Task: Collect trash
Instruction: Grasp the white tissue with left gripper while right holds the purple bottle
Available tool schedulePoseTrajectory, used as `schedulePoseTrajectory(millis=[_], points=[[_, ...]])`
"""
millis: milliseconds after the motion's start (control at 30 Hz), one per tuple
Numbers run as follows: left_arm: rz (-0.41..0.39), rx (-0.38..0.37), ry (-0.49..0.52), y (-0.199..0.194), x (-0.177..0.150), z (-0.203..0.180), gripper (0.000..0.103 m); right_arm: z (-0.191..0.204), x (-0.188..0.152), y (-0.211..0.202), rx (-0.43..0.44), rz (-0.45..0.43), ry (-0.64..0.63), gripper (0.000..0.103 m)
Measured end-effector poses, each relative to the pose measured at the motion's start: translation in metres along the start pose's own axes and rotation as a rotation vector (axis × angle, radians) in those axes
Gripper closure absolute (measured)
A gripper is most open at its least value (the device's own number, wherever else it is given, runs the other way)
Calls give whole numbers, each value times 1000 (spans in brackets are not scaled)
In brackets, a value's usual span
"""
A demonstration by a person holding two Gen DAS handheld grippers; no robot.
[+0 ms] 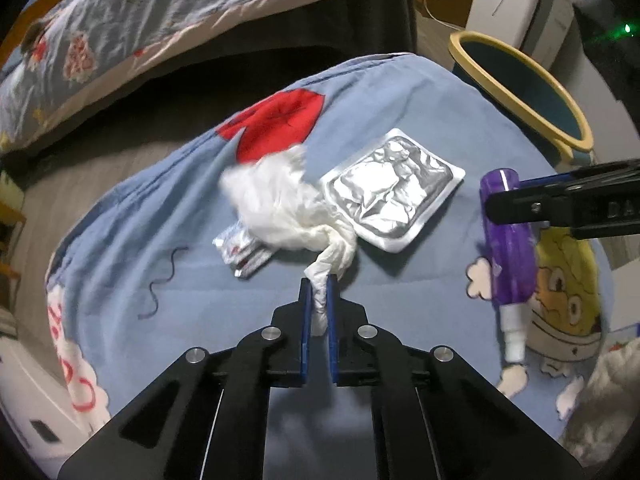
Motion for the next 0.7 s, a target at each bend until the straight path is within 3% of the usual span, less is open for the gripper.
schedulePoseTrajectory(millis=[167,300,433,700], points=[[10,46,0,-3,-10,15,95,7,0,6,-15,15,-20,47],[-8,17,-51,-6,-8,19,89,11,2,7,-24,15,-28,45],[-25,21,-57,-6,-3,16,43,10,1,10,-29,25,-25,45],[-20,78,-23,7,6,15,43,19,-1,18,-54,41,-69,45]])
Point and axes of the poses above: each gripper's, at about its wrist camera, not at the fingertips, and y roughly the way its jaws point, z to its left, x to its top, the point moved 1 cm from there along y, roughly the way its jaws point, and after that the axes turned 15 degrees about -y, right-handed, at the moved point
